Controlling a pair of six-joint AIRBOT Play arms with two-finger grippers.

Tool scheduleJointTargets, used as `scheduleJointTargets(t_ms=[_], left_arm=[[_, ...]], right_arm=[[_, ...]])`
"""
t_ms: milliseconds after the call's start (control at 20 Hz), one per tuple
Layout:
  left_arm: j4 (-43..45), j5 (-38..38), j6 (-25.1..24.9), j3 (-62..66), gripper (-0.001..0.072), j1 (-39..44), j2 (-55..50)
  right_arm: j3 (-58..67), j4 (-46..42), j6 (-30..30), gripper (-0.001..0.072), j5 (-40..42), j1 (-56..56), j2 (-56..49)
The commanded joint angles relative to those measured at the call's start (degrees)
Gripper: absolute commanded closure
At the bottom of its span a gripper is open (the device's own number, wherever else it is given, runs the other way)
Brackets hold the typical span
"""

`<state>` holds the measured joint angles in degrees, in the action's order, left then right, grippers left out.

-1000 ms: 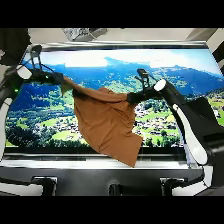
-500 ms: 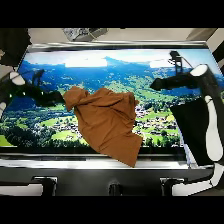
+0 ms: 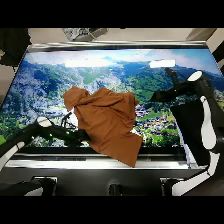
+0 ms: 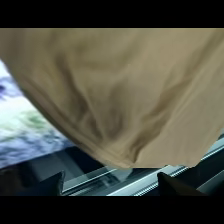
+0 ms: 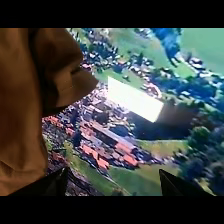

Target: Fold the shirts.

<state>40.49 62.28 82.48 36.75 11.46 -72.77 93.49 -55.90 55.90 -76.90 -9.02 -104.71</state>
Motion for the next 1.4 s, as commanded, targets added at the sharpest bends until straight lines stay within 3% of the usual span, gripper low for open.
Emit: scheduleJointTargets(t_ms=[0,100,300,450,600,750,800,850,900,1000,1100,1350], left_arm=[[-7.30,-7.45,0.04,-3.80,0.0045,6.21,-0.42],[-10.01,-9.99,0.02,-3.80,0.0067,8.57,-1.86],[-11.85,-15.23,1.25,-3.65,0.0255,12.26,-4.44],[-11.82,-17.35,1.27,-3.56,0.0665,12.55,-4.31],[-11.80,-17.44,-0.22,-3.56,0.0679,12.55,-3.48],[-11.78,-18.32,-0.22,-3.56,0.0679,12.55,-2.12],[-11.78,-18.47,-0.20,-3.56,0.0679,12.52,-1.60],[-11.78,-18.47,-0.22,-3.56,0.0679,12.39,-1.05],[-11.78,-18.49,-0.26,-3.54,0.0679,11.98,-0.35],[-11.76,-18.84,-5.14,-2.93,0.0680,9.79,2.14],[-10.75,-18.84,-8.72,-0.26,0.0682,5.53,6.78],[-2.23,-18.86,-8.98,22.62,0.0682,-13.70,22.45]], right_arm=[[0.04,-0.07,0.02,0.0036,0.66,2.49,-2.54],[0.04,0.33,0.02,0.0036,1.49,3.72,-3.52],[0.04,3.74,0.04,0.0029,5.01,6.12,-5.64],[0.04,6.73,0.59,0.0032,8.90,6.56,-7.04],[0.04,7.87,1.60,0.0056,13.33,8.15,-7.61],[0.07,8.11,3.28,0.0144,18.58,10.12,-8.57],[0.07,7.96,3.50,0.0224,19.47,10.75,-8.66],[0.07,8.09,3.48,0.0354,19.63,11.23,-8.68],[0.07,8.09,3.50,0.0644,19.34,11.23,-8.68],[0.07,8.09,2.71,0.0666,17.25,10.95,-8.15],[0.09,6.82,-2.05,0.0669,16.44,10.43,-5.25],[0.13,-2.80,-6.23,0.0669,19.12,7.32,15.15]])
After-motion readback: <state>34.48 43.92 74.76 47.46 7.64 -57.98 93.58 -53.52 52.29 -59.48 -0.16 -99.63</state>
